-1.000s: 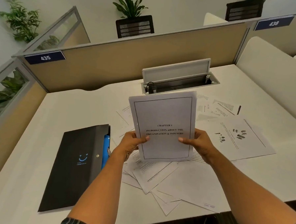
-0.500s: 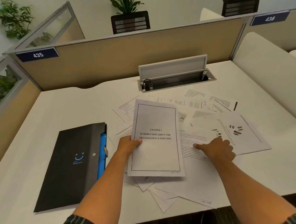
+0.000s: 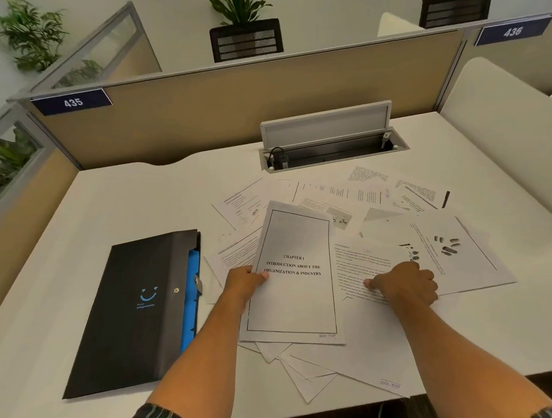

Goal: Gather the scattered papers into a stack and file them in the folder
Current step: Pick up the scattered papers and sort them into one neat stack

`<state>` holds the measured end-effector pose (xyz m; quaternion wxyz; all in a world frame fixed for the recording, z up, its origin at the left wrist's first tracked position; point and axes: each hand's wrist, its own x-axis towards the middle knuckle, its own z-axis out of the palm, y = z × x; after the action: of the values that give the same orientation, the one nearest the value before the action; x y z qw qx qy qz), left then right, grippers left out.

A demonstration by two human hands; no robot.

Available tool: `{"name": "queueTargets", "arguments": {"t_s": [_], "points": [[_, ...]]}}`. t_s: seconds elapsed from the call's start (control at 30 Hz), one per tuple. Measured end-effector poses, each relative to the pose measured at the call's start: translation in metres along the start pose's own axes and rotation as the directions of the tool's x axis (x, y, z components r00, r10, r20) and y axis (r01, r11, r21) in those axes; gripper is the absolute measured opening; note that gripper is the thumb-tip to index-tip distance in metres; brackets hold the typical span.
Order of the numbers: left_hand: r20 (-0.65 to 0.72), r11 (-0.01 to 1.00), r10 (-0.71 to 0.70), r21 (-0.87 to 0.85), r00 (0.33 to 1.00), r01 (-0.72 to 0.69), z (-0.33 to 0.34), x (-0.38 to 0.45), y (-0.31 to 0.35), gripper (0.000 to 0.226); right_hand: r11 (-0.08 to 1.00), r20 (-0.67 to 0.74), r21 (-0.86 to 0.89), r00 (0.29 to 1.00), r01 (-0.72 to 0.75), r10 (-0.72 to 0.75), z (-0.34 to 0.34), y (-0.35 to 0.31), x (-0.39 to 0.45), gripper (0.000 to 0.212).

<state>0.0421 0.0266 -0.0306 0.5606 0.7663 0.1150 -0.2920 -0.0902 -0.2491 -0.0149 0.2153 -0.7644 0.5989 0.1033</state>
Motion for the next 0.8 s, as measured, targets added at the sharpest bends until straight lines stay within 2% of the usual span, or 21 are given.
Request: {"name": "queueTargets", "arguments": {"t_s": [0.2,0.27,0.4,0.47,0.63,0.7,0.8], "points": [[-0.012,1.0,-0.009,-0.006,1.0,0.009,-0.001,0.005,-0.003,0.026,0.969,0.07,0.239,0.997,-0.058,0.043,-0.003,0.005,0.004,0.092],[-0.009,1.0,-0.022,-0.01,1.0,0.022,-0.001,0.008,-0.003,0.029,0.961,0.031,0.276,0.999,0.0,-0.009,-0.001,0.013,0.004,0.079],[-0.002,0.999,-0.033,-0.011,0.999,0.033,-0.002,0.015,-0.005,0.029,0.918,-0.126,0.35,0.981,0.186,-0.15,0.004,0.021,0.004,0.035],[-0.02,1.0,-0.012,0.011,1.0,0.013,-0.003,0.016,-0.004,0.026,0.855,-0.169,0.475,0.975,0.21,-0.145,0.002,0.019,0.006,0.026],[0.005,0.999,-0.023,0.038,1.0,0.023,-0.005,0.021,-0.004,0.05,0.705,-0.336,0.671,0.942,0.228,0.015,-0.026,-0.001,0.015,0.026],[0.014,0.999,-0.031,0.023,0.999,0.031,-0.005,0.02,-0.002,0.058,0.622,-0.418,0.725,0.907,0.296,0.056,-0.041,-0.011,0.016,0.027],[0.0,0.999,-0.029,0.035,1.0,0.029,-0.005,0.02,0.0,0.059,0.461,-0.519,0.761,0.854,0.456,0.012,-0.062,-0.026,0.013,0.029]]}}
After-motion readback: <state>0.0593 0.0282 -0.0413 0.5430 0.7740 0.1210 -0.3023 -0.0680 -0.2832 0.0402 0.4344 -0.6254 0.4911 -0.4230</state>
